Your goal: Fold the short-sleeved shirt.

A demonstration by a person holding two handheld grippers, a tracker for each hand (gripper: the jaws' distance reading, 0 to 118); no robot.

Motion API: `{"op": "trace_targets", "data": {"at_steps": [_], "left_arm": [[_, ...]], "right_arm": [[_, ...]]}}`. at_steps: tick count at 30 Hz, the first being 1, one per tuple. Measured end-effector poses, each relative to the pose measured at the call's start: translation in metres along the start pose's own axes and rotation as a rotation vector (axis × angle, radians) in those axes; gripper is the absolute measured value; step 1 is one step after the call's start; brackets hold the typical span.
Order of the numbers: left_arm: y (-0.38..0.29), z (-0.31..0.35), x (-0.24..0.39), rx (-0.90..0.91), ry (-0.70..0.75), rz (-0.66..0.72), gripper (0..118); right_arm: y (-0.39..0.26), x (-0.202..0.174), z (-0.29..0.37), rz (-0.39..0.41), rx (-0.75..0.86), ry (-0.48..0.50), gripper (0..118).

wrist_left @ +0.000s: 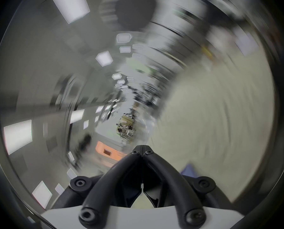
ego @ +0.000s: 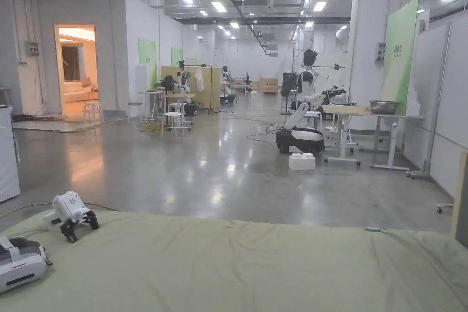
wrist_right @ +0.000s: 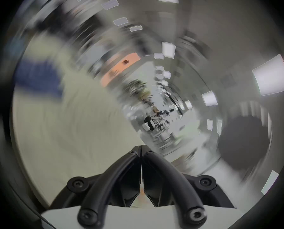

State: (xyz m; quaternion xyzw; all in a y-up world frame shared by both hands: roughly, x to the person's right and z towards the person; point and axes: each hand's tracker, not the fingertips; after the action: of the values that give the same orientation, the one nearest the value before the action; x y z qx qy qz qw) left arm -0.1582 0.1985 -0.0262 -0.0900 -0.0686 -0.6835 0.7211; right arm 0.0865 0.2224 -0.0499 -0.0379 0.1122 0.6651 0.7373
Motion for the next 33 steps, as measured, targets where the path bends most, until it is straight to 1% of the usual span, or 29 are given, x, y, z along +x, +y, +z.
{"op": "trace_targets", "data": {"at_steps": [1,2,3,4,5,6,7,9,10,11,12,13,14,16,17,18,19,20,21,22,24,27,29,33], "left_arm": [[-0.001,-0.003,0.027,-0.014,-0.101,-0.148,0],[-0.004,-0.002,0.050,0.012,-0.184,-0.247,0],[-0.007,0.003,0.068,0.047,-0.260,-0.328,0],[-0.009,0.008,0.080,0.100,-0.302,-0.354,0],[-0.008,0.014,0.081,0.122,-0.339,-0.347,0],[-0.004,0.016,0.076,0.137,-0.343,-0.300,0],[0.000,0.015,0.063,0.142,-0.309,-0.207,0],[0.003,0.010,0.020,0.116,-0.211,0.104,0],[0.003,0.007,-0.013,0.100,-0.159,0.323,0],[-0.002,0.008,-0.043,0.108,-0.101,0.535,0],[-0.008,0.010,-0.067,0.127,-0.037,0.715,0],[-0.019,0.015,-0.090,0.145,0.021,0.913,0],[-0.030,0.020,-0.105,0.169,0.051,1.088,0],[-0.062,0.030,-0.112,0.278,0.093,1.496,0],[-0.075,0.034,-0.107,0.345,0.092,1.671,0],[-0.084,0.034,-0.100,0.366,0.081,1.779,0],[-0.089,0.034,-0.095,0.332,0.071,1.847,0],[-0.092,0.033,-0.092,0.300,0.068,1.845,0],[-0.086,0.033,-0.091,0.284,0.071,1.783,0],[-0.086,0.034,-0.091,0.261,0.072,1.731,0],[-0.088,0.035,-0.093,0.253,0.075,1.720,0],[-0.084,0.036,-0.095,0.277,0.076,1.711,0],[-0.080,0.037,-0.097,0.260,0.089,1.669,0],[-0.079,0.037,-0.098,0.267,0.079,1.649,0]], "right_arm": [[-0.002,-0.024,-0.002,0.223,0.012,0.058,0],[-0.010,-0.044,-0.004,0.389,0.029,0.120,0],[-0.014,-0.063,-0.004,0.499,0.051,0.190,0],[-0.016,-0.079,-0.002,0.525,0.078,0.252,0],[-0.017,-0.087,-0.001,0.523,0.099,0.298,0],[-0.020,-0.090,0.000,0.481,0.106,0.332,0],[-0.017,-0.088,-0.002,0.415,0.091,0.313,0],[-0.005,-0.066,-0.008,0.164,0.076,0.232,0],[-0.002,-0.042,-0.010,-0.026,0.067,0.183,0],[0.002,-0.017,-0.011,-0.233,0.070,0.132,0],[0.003,0.006,-0.010,-0.428,0.085,0.064,0],[0.001,0.030,-0.008,-0.648,0.102,-0.014,0],[-0.006,0.051,-0.002,-0.837,0.125,-0.081,0],[-0.026,0.073,0.009,-1.229,0.149,-0.201,0],[-0.037,0.076,0.015,-1.420,0.165,-0.228,0],[-0.045,0.074,0.018,-1.546,0.174,-0.209,0],[-0.055,0.071,0.020,-1.631,0.158,-0.172,0],[-0.061,0.069,0.021,-1.662,0.141,-0.173,0],[-0.064,0.066,0.023,-1.645,0.148,-0.191,0],[-0.065,0.064,0.024,-1.604,0.153,-0.187,0],[-0.065,0.064,0.025,-1.530,0.111,-0.192,0],[-0.067,0.068,0.029,-1.541,0.144,-0.186,0],[-0.069,0.069,0.030,-1.545,0.150,-0.174,0],[-0.067,0.068,0.032,-1.523,0.154,-0.166,0]]}}
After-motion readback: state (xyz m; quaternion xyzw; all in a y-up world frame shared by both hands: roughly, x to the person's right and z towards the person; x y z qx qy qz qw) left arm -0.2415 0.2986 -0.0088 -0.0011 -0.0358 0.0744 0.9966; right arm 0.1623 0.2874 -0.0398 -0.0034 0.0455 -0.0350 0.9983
